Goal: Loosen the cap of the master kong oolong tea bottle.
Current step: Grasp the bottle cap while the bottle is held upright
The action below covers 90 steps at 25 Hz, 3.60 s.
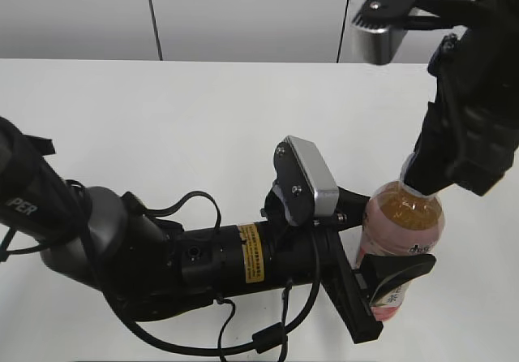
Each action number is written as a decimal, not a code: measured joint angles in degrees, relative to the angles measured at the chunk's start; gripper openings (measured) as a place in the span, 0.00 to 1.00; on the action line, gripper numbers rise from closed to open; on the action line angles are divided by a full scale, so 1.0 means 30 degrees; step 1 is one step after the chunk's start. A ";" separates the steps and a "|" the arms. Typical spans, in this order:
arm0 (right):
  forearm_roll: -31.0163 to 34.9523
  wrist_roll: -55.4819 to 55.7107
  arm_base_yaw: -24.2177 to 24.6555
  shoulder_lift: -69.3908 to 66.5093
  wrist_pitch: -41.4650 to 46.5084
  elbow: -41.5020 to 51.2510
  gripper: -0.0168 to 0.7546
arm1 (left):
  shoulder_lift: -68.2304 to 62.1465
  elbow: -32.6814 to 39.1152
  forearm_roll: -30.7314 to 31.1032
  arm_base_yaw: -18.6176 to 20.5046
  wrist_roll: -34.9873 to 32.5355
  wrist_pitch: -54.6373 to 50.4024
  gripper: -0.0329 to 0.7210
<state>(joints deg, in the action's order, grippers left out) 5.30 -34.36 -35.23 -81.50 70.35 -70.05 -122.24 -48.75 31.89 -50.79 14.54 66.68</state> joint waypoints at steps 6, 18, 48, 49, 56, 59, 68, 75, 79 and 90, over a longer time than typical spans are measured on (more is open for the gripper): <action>-0.0012 -0.4333 0.0000 0.0000 -0.0019 0.0000 0.38 | 0.0000 0.0000 0.0000 0.0000 0.0000 0.0000 0.61; -0.0012 -0.6798 0.0000 0.0000 -0.0019 0.0000 0.38 | 0.0000 0.0000 0.0014 0.0000 0.0000 0.0000 0.61; -0.0579 1.5408 0.0000 -0.0209 -0.0071 -0.3269 0.78 | 0.0000 0.0000 0.0014 0.0000 0.0000 0.0000 0.61; -0.0596 1.6216 0.0000 -0.0209 -0.0071 -0.3269 0.78 | 0.0000 0.0000 0.0014 0.0000 0.0000 0.0000 0.61; -0.1037 1.8280 0.0000 0.0208 -0.0087 -0.2463 0.78 | 0.0000 0.0000 0.0014 0.0000 0.0000 0.0000 0.61; -0.1174 1.8541 0.0000 0.0471 -0.0087 -0.1320 0.78 | 0.0000 0.0000 0.0014 0.0000 0.0000 0.0000 0.61; -0.0539 1.8600 0.0000 0.0471 -0.0071 -0.0142 0.78 | -0.0016 0.0000 0.0014 0.0000 0.0000 0.0000 0.61; -0.0491 1.8633 0.0000 0.0038 -0.0093 -0.0142 0.72 | -0.0016 0.0000 0.0014 0.0000 0.0000 0.0000 0.61; -0.0453 1.8633 0.0000 -0.0014 -0.0093 -0.0109 0.69 | -0.0016 0.0000 0.0014 0.0000 0.0000 0.0000 0.61; -0.0284 1.8626 0.0000 -0.0014 -0.0093 -0.0109 0.54 | -0.0016 0.0000 0.0014 0.0000 0.0000 0.0000 0.61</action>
<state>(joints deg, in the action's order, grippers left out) 4.45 21.52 -35.23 -81.55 70.07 -70.37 -122.28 -48.75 31.93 -50.79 14.54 66.68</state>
